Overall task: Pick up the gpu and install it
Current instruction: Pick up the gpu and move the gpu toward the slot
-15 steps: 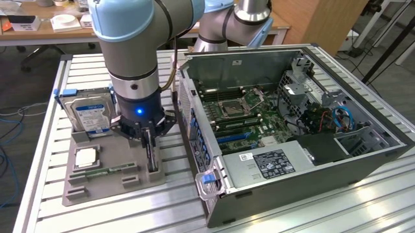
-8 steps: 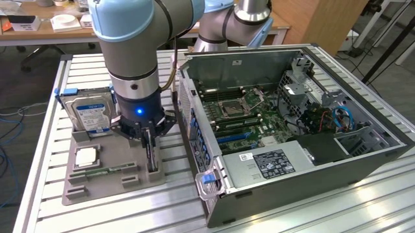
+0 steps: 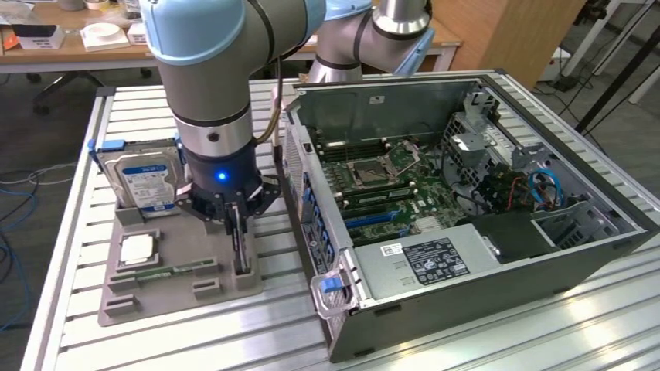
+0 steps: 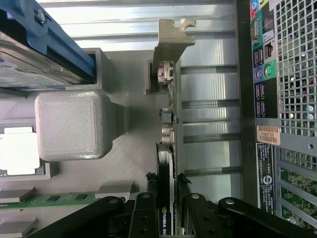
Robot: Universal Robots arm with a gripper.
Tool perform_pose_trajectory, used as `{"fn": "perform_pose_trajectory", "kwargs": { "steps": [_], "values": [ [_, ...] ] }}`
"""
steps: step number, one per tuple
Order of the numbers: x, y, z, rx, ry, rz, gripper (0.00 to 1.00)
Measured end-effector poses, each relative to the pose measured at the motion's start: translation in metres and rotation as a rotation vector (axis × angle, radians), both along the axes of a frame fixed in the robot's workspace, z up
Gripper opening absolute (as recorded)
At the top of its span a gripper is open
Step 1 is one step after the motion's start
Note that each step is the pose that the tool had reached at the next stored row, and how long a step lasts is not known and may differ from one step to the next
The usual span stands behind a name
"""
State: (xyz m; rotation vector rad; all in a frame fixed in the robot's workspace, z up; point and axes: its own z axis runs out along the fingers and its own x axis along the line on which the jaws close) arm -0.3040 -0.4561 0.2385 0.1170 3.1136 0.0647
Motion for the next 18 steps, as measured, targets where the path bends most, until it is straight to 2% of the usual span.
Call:
{"fn": "perform_pose_trajectory", "kwargs": {
  "steps": [18],
  "values": [
    [0.0, 0.0, 0.0031, 0.0, 0.0001, 0.0, 0.26]
  ]
}}
